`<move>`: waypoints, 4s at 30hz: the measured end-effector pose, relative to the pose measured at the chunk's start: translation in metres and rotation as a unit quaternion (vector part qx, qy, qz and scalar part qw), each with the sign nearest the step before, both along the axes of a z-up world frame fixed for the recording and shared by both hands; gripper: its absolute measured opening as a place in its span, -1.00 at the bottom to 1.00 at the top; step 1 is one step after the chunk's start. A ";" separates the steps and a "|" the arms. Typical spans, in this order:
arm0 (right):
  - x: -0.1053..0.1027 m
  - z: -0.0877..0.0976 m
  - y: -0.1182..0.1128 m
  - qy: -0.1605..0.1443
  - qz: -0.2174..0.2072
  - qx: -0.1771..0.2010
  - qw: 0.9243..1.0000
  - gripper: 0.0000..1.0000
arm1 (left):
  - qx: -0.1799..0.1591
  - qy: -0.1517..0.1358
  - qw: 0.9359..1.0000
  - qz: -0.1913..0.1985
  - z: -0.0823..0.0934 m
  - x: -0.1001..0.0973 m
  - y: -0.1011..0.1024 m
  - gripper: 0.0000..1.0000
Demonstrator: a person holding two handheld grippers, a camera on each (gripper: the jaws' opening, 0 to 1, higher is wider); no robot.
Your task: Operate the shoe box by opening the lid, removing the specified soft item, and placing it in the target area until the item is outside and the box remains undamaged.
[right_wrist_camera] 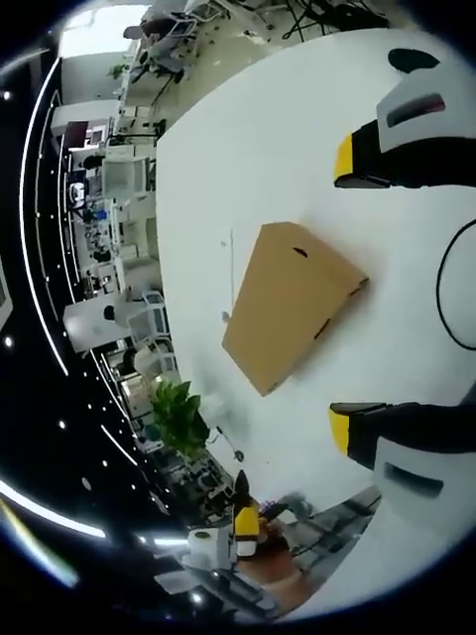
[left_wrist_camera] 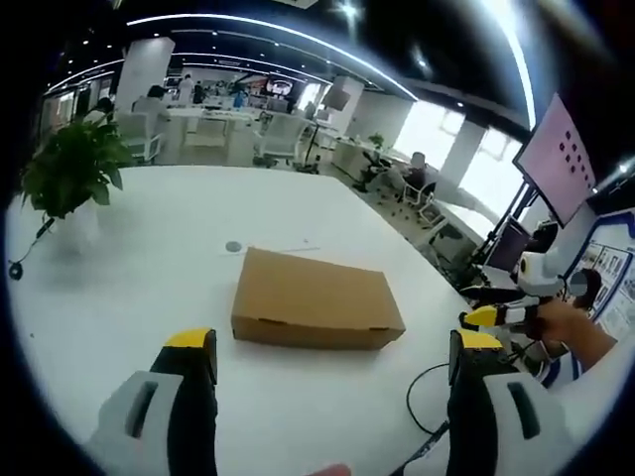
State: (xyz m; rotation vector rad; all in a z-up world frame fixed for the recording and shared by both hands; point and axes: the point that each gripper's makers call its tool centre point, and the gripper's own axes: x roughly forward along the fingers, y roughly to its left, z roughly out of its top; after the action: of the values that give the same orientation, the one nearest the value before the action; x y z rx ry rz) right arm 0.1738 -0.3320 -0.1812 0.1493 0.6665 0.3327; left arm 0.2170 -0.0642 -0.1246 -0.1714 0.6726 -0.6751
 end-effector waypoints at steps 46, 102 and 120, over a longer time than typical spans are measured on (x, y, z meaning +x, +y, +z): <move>0.036 -0.034 0.002 0.046 -0.026 0.056 0.997 0.80 | 0.019 -0.025 0.999 -0.004 0.003 -0.006 0.009 0.98; 0.084 -0.102 -0.022 0.110 -0.094 0.195 0.970 0.68 | 0.026 -0.009 1.000 0.004 -0.003 -0.012 0.005 0.98; 0.105 -0.118 -0.008 0.130 -0.078 0.246 0.957 0.58 | 0.025 -0.010 1.000 0.006 -0.001 -0.010 0.004 0.96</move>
State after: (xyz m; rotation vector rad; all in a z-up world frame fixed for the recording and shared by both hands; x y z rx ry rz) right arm 0.2783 -0.3399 -0.2989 0.7286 0.8173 0.3249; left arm 0.2068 -0.0600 -0.1254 -0.1220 0.6680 -0.6464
